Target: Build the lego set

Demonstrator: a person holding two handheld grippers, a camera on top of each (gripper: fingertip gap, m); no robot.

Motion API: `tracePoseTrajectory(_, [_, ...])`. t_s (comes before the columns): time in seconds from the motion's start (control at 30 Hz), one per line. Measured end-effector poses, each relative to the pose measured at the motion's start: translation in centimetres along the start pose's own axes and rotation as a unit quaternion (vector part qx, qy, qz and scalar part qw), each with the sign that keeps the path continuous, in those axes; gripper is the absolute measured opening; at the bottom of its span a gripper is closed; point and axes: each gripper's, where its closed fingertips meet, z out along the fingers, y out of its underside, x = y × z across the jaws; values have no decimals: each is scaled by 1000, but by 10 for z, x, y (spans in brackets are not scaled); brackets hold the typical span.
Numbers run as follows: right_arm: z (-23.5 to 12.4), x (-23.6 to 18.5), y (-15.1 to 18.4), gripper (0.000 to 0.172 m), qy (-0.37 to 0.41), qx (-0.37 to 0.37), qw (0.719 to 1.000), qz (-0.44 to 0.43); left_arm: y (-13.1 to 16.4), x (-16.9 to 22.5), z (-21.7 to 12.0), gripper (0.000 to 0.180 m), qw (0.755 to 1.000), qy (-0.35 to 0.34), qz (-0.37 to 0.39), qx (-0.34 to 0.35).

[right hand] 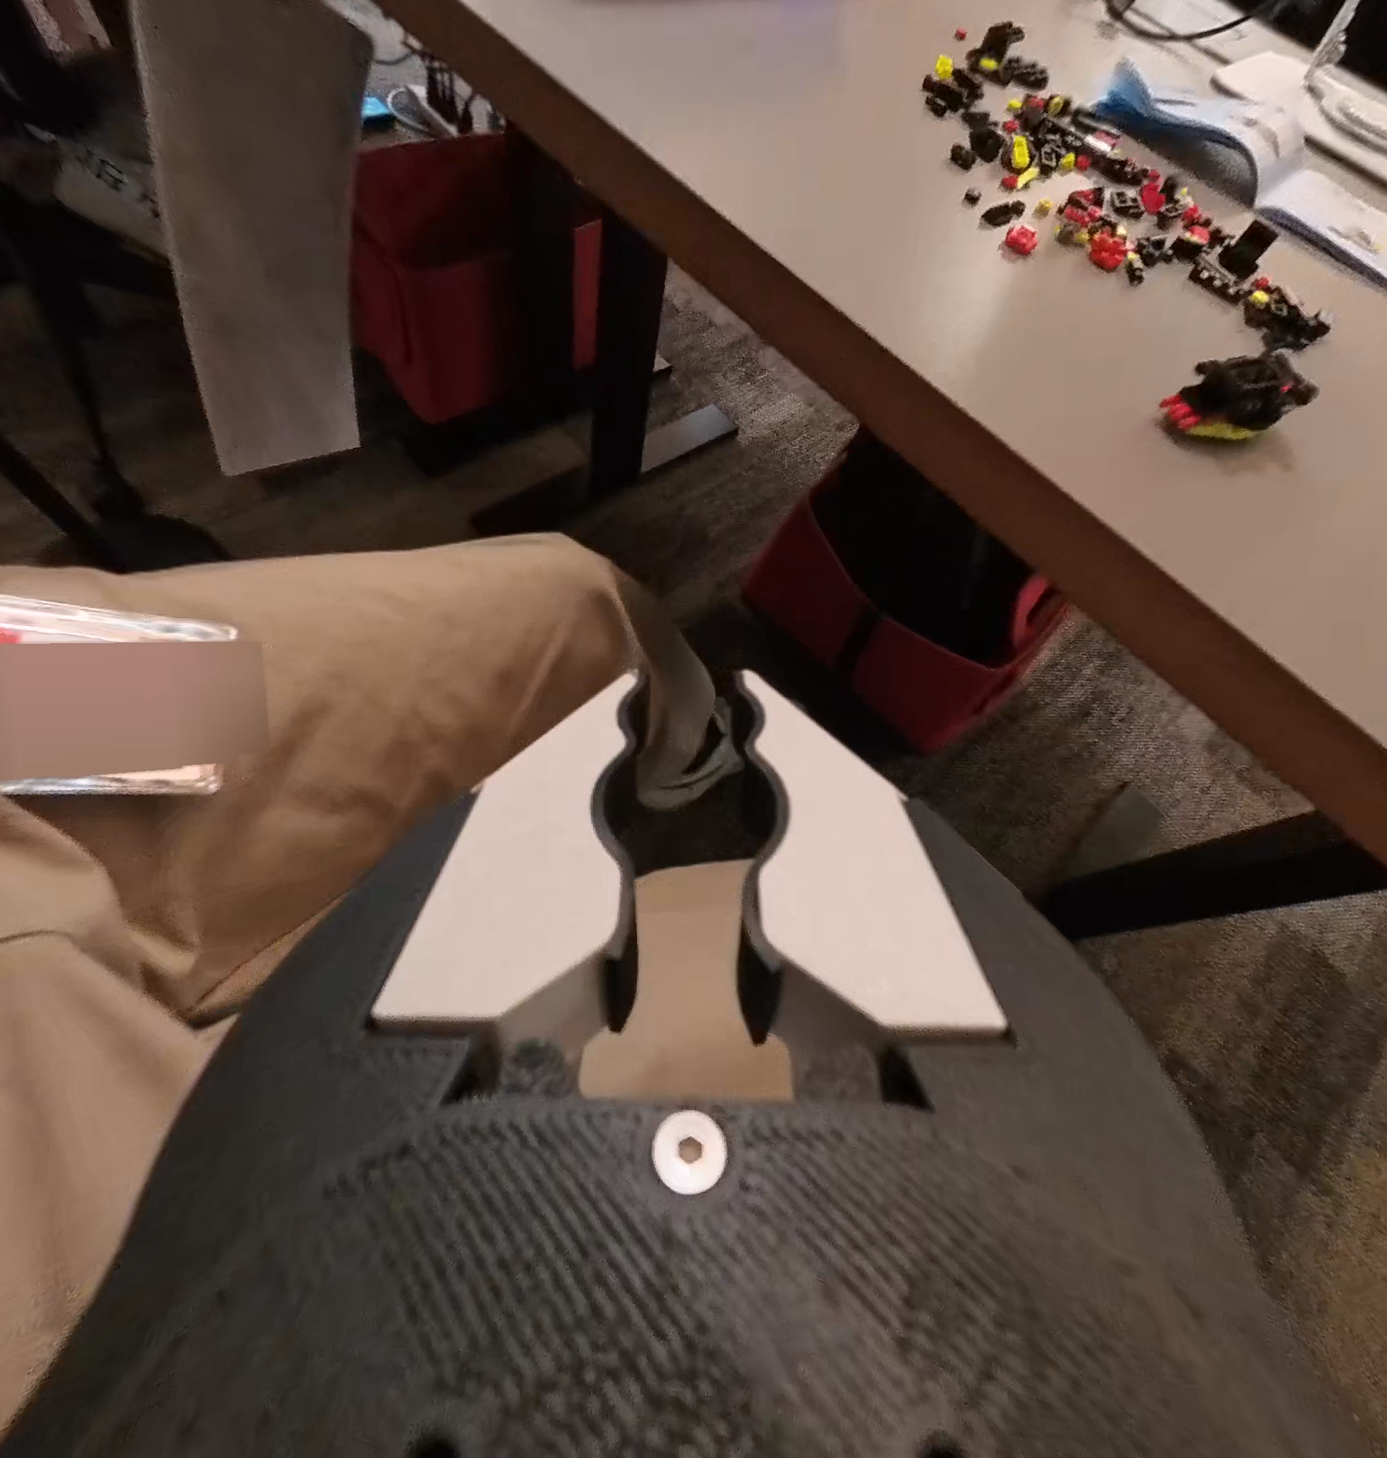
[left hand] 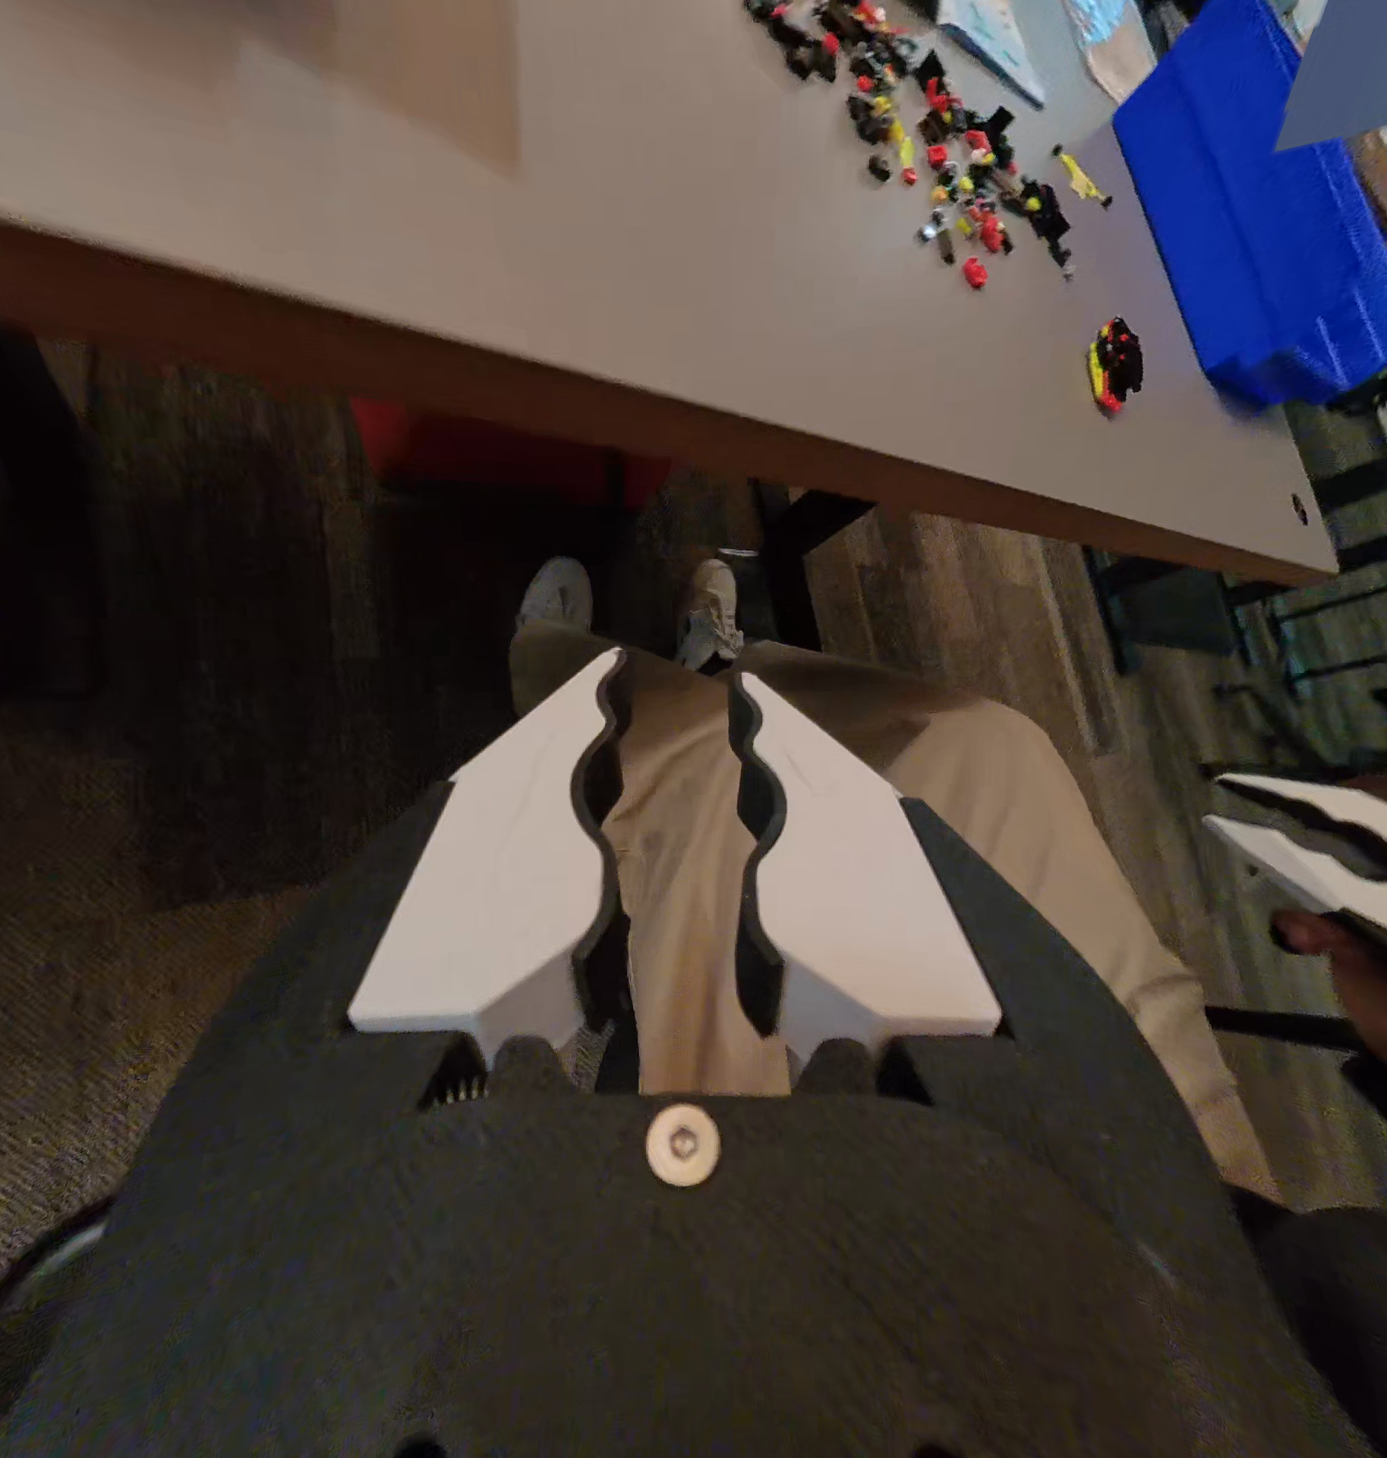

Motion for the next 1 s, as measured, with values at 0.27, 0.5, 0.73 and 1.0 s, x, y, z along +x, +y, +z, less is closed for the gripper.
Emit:
tracePoseTrajectory(0.27, [21,-23,3,34,-24,8,1000,14,28,-39,-23,23,995,-93,-14,10])
tracePoseTrajectory(0.5, [2,-13,-56,33,-32,51,998,27,27,-18,-50,25,994,-108,27,16])
tracePoseTrajectory(0.73, [-32,9,-98,0,39,91,995,11,58,29,-108,29,995,-65,-11,69])
tracePoseTrajectory(1.0, [-37,-18,-119,8,119,149,974,-125,117,33,-155,29,990,-104,2,94])
